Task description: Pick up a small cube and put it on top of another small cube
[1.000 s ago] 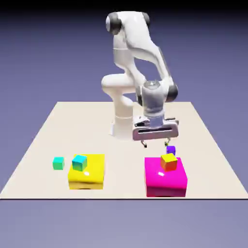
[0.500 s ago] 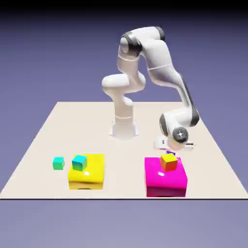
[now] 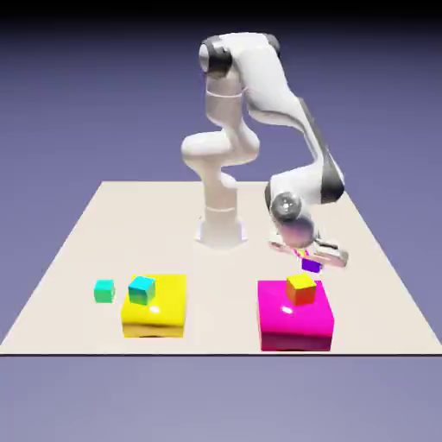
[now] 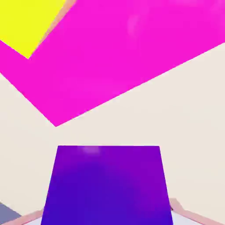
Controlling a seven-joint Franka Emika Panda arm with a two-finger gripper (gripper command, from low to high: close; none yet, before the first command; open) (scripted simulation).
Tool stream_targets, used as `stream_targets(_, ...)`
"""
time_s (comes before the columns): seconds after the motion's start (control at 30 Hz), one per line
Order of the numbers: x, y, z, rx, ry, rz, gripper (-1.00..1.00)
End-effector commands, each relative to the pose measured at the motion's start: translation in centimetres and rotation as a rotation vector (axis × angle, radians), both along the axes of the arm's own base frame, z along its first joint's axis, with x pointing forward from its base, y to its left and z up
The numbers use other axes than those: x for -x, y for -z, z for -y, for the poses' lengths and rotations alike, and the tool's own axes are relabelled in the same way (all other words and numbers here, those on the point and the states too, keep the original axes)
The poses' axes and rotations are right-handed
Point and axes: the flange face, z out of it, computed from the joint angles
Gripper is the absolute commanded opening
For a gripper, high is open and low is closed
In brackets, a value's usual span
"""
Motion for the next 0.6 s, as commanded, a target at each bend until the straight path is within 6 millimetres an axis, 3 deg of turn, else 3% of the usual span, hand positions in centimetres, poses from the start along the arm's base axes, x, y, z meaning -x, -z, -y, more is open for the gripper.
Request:
stream_targets(0.0, -0.6, -0.9, 1.0, -0.006, 0.095, -0.002, -1.0)
stream_targets(0.2, -3.6, -6.7, 8.0, -0.107, 0.68, -0.05, -1.0)
stream_targets(0.23, -3.6, -6.9, 8.9, -0.116, 0.76, -0.075, -1.0)
stream_targets(0.3, -3.0, -5.8, 8.7, -0.091, 0.772, -0.103, -1.0)
stream_targets(0.43, -3.3, -0.4, 5.3, -0.092, 0.772, -0.102, -1.0)
stream_targets(0.47, -3.3, -0.2, 5.2, -0.091, 0.772, -0.102, -1.0)
stream_targets(0.5, -3.3, -0.2, 5.2, -0.091, 0.772, -0.102, 1.0)
stream_targets(0.53, -3.3, -0.2, 5.2, -0.091, 0.772, -0.102, 1.0)
stream_targets(0.57, -3.4, -1.6, 6.0, -0.093, 0.771, -0.102, 1.0)
